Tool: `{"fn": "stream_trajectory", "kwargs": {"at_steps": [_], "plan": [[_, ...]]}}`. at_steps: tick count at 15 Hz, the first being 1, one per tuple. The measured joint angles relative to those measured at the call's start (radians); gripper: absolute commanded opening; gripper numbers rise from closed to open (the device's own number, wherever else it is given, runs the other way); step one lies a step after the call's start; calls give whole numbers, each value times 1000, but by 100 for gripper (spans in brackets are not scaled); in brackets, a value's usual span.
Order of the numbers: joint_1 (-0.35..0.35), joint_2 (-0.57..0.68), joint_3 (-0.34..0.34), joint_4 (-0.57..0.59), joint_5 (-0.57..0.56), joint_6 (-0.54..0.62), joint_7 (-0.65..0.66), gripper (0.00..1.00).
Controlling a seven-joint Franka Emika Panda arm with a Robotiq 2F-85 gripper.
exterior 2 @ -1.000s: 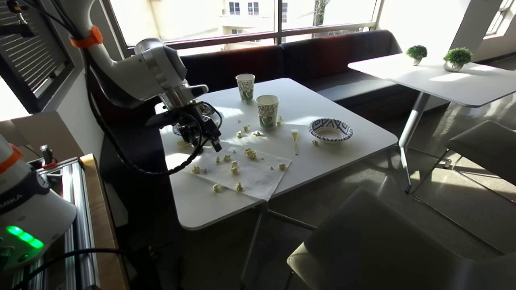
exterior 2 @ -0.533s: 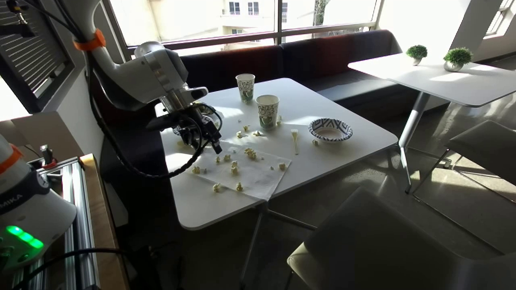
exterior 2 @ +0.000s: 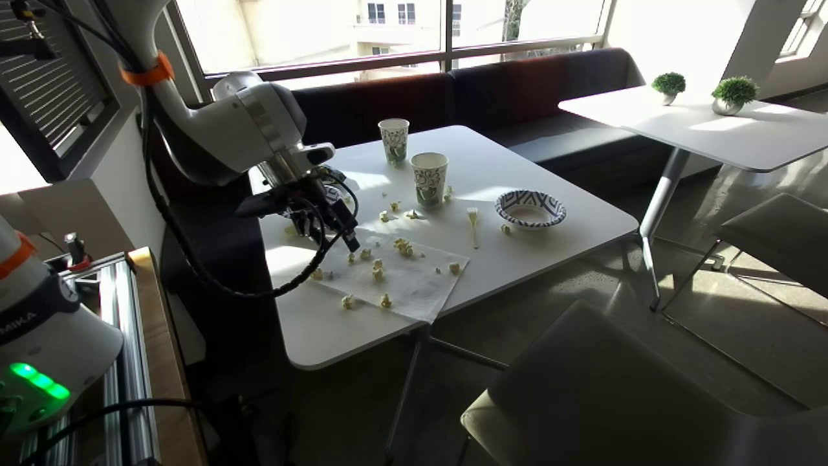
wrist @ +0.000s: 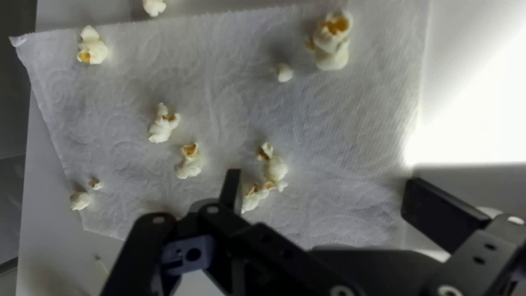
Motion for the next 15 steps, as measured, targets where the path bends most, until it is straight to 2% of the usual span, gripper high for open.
{"fn": "stream_trajectory", "kwargs": {"at_steps": [7,15], "plan": [[-42,0,-26,2,-150,135,110,100],[-65,10,-26,8,-166,265,111,100]]}}
